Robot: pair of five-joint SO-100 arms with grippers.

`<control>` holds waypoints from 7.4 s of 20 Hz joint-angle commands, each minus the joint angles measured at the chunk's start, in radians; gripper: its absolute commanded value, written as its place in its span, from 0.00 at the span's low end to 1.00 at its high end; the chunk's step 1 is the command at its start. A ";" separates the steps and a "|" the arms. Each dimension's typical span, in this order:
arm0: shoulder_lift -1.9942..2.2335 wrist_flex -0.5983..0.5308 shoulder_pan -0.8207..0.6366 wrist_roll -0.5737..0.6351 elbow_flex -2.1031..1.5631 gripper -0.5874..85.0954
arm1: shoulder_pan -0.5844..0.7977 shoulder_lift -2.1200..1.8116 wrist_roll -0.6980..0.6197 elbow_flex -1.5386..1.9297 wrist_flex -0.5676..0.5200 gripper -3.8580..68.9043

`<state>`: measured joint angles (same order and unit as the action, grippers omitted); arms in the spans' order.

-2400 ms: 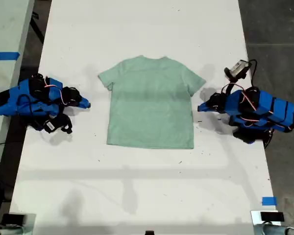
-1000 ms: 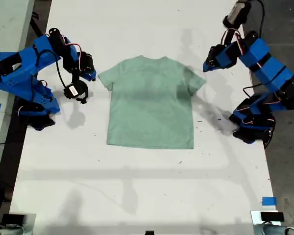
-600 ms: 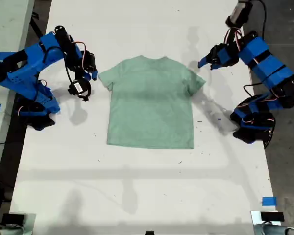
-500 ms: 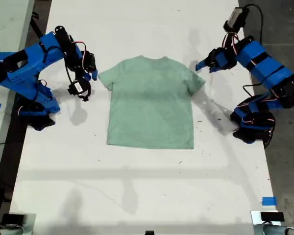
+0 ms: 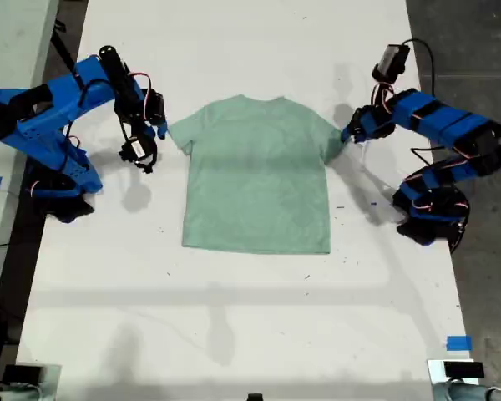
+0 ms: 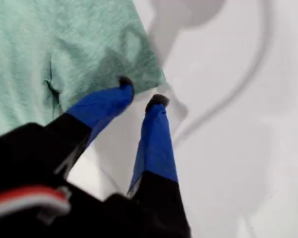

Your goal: Fold tshirt

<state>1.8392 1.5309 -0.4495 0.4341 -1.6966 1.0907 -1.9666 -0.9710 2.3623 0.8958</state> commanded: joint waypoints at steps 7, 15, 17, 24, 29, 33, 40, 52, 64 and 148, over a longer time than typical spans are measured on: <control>-0.026 -0.066 -0.003 0.003 0.032 0.01 | -0.084 0.160 0.003 -0.469 0.181 0.03; -0.023 -0.081 -0.003 0.006 -0.005 0.01 | -0.318 0.560 0.137 -1.192 0.368 0.03; -0.015 -0.081 -0.008 0.008 -0.012 0.01 | -0.376 0.571 0.206 -1.227 0.293 0.03; 0.006 -0.075 -0.020 0.008 -0.021 0.01 | -0.468 0.655 0.287 -1.276 0.230 0.03; 0.011 -0.083 -0.015 0.006 -0.034 0.01 | -0.402 0.469 0.207 -1.275 0.479 0.03; 0.011 -0.094 -0.011 0.003 -0.032 0.01 | -0.360 0.299 0.181 -1.166 0.549 0.03; 0.009 -0.095 -0.008 0.003 -0.029 0.01 | -0.334 0.252 0.161 -1.115 0.565 0.03; 0.012 -0.087 -0.021 0.012 -0.028 0.01 | -0.133 -0.130 0.097 -0.818 0.666 0.03; 0.012 -0.083 -0.026 0.014 -0.028 0.01 | 0.023 -0.683 0.252 -0.414 0.647 0.03; 0.026 -0.049 -0.100 0.064 -0.026 0.08 | -0.439 0.021 0.279 -0.756 0.523 0.29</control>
<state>1.8224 1.4788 -0.5108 0.4648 -1.7533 0.6351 -1.8009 -0.7010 1.5493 1.4588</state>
